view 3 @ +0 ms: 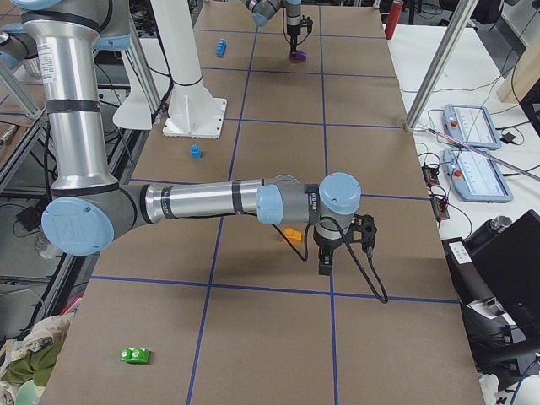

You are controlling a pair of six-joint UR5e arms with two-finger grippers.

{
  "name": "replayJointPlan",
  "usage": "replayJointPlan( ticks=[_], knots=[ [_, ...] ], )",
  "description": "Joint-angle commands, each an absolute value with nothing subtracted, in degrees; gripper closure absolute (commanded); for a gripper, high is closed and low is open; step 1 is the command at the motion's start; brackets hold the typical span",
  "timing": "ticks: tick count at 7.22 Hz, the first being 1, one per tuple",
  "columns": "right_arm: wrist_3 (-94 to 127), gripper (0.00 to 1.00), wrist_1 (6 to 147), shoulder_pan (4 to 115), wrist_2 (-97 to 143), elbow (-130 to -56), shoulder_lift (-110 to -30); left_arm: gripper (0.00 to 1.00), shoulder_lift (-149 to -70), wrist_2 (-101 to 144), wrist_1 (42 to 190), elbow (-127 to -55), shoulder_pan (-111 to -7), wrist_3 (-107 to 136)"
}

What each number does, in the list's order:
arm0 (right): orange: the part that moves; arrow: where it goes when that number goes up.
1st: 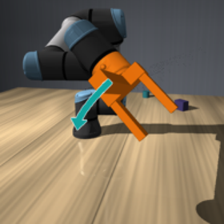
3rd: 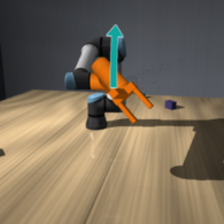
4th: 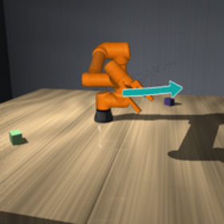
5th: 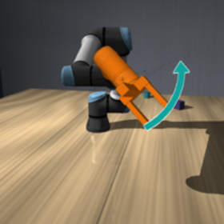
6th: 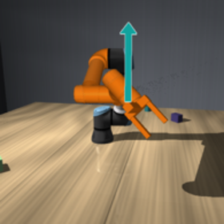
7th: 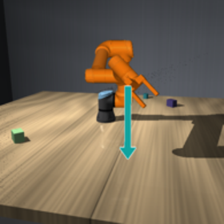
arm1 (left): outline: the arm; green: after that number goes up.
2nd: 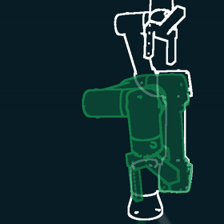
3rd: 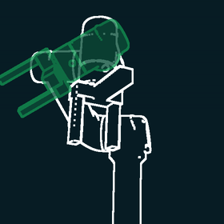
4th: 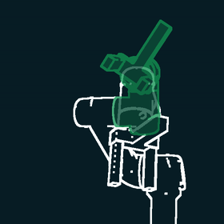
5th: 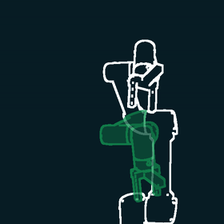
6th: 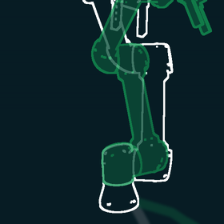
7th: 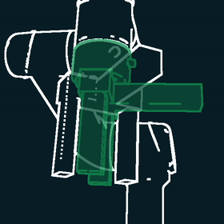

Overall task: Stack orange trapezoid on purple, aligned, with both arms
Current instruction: 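Grasp the purple trapezoid block with the left gripper and lift it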

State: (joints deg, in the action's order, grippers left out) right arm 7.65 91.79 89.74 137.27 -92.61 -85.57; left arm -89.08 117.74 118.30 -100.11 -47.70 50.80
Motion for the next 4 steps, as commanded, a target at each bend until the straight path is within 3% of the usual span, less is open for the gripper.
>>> replayJointPlan(
  ticks=[1,4],
  knots=[
    [7.73,0.00,89.56,89.65,137.20,-92.20,-86.13,1.00,-90.17,121.02,110.28,-108.58,-47.99,50.80],
    [9.66,0.00,89.47,89.21,137.29,-92.37,-86.05,1.00,-111.20,117.18,89.62,-110.40,-42.76,50.71]
  ],
)
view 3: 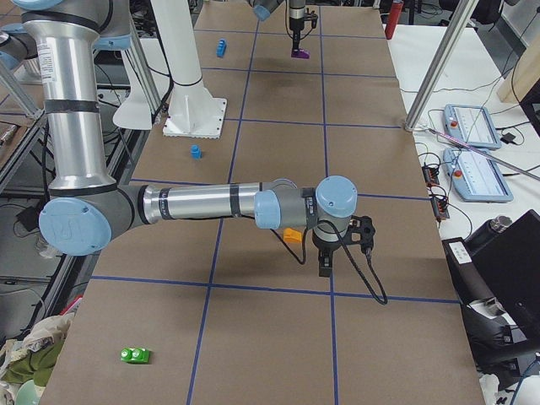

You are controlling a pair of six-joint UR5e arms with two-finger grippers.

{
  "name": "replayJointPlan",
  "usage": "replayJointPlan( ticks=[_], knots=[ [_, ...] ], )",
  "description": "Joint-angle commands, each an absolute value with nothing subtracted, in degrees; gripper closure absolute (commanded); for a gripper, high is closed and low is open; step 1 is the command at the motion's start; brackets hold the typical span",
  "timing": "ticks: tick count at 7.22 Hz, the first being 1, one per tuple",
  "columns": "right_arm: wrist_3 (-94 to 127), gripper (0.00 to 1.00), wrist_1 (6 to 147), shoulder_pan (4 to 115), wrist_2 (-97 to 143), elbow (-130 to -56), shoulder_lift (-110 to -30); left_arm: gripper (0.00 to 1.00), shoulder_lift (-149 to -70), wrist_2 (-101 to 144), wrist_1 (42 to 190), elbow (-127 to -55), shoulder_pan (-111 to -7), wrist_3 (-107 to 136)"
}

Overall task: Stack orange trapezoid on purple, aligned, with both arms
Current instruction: 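Grasp the purple trapezoid block with the left gripper and lift it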

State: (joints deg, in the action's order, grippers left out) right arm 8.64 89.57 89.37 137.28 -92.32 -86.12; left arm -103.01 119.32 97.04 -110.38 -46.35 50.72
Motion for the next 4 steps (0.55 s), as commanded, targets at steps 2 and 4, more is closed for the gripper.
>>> replayJointPlan(
  ticks=[2,4],
  knots=[
    [10.02,0.00,89.56,89.21,137.81,-92.81,-85.96,1.00,-123.25,111.02,88.86,-102.70,-36.42,47.31],
    [11.34,0.00,89.56,89.12,138.16,-92.73,-85.69,1.00,-132.84,111.09,89.73,-95.31,-34.55,45.98]
  ],
)
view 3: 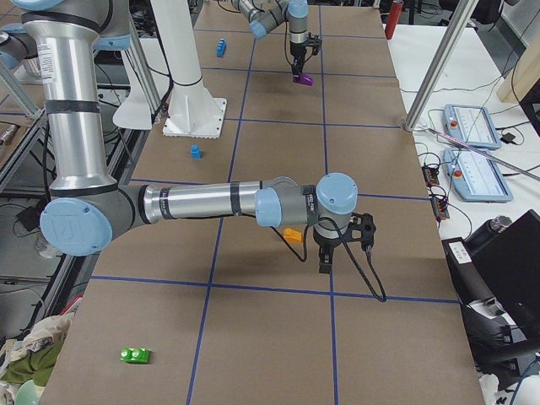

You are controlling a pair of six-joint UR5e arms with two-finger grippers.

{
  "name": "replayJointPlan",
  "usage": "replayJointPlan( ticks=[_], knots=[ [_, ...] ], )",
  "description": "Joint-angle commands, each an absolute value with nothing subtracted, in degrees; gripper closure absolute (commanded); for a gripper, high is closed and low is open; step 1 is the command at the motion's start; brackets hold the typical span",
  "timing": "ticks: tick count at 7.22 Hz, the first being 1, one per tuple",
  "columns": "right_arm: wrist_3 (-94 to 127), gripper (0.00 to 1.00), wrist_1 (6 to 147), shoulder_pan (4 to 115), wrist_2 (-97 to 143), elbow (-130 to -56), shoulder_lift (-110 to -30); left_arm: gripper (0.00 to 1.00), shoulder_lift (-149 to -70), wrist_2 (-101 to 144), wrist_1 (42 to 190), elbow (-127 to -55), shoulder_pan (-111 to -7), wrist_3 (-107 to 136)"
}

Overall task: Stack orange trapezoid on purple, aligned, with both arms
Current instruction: 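Carry the purple block with the left gripper to the table center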

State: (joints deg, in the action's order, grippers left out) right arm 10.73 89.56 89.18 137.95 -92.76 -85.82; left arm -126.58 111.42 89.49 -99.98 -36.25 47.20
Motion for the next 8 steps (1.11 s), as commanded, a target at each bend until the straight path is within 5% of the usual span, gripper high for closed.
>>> replayJointPlan(
  ticks=[1,4,7,8],
  knots=[
    [11.34,0.00,89.56,89.03,138.16,-92.81,-85.61,1.00,-138.63,111.18,89.82,-89.71,-34.28,41.09],
    [11.43,0.00,89.65,88.95,139.74,-92.55,-85.25,1.00,-143.08,109.88,102.15,-75.54,-32.09,39.02],
    [12.56,0.00,89.65,88.95,139.75,-92.72,-85.25,1.00,-143.61,106.88,102.84,-73.13,-30.32,35.71],
    [12.83,0.00,89.65,88.95,139.83,-92.72,-85.25,0.85,-143.61,106.88,102.57,-72.60,-30.32,34.20]
  ],
)
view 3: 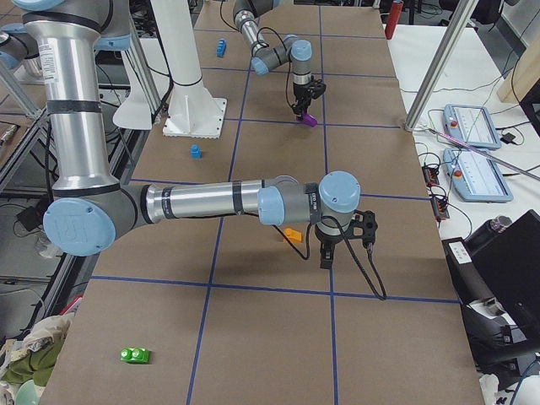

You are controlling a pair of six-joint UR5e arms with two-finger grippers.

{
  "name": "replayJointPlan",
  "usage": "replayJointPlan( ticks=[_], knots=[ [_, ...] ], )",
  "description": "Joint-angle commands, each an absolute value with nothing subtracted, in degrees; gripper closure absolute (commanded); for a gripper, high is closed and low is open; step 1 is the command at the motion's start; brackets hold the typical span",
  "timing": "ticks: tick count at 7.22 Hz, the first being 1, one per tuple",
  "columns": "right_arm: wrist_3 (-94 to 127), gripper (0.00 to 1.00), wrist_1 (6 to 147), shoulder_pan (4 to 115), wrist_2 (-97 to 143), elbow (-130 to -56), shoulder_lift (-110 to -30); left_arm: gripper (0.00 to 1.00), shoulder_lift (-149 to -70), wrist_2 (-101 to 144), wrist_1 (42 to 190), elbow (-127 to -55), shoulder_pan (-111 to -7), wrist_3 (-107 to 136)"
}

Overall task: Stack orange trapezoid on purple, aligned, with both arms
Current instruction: 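Carry the purple block with the left gripper to the table center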

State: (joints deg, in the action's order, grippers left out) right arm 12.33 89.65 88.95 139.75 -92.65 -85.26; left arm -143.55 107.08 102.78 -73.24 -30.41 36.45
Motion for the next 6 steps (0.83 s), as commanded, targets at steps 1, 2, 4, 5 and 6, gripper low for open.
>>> replayJointPlan(
  ticks=[1,2,4,5,6],
  knots=[
    [12.83,0.00,89.65,88.95,139.83,-92.72,-85.25,0.55,-143.61,106.79,102.57,-71.99,-30.32,34.02],
    [12.92,0.00,89.65,88.95,139.83,-92.81,-85.25,0.15,-143.61,106.79,102.57,-71.46,-30.32,34.10],
    [13.27,0.00,89.56,88.77,139.83,-92.81,-85.17,0.00,-144.48,106.87,102.57,-71.19,-30.84,34.98],
    [13.27,0.00,89.56,88.42,139.83,-92.81,-84.47,0.00,-144.93,107.05,102.92,-71.45,-31.11,34.98],
    [13.27,0.00,89.56,88.33,139.92,-92.90,-84.38,0.00,-145.63,107.49,102.66,-71.63,-31.90,35.07]
  ],
)
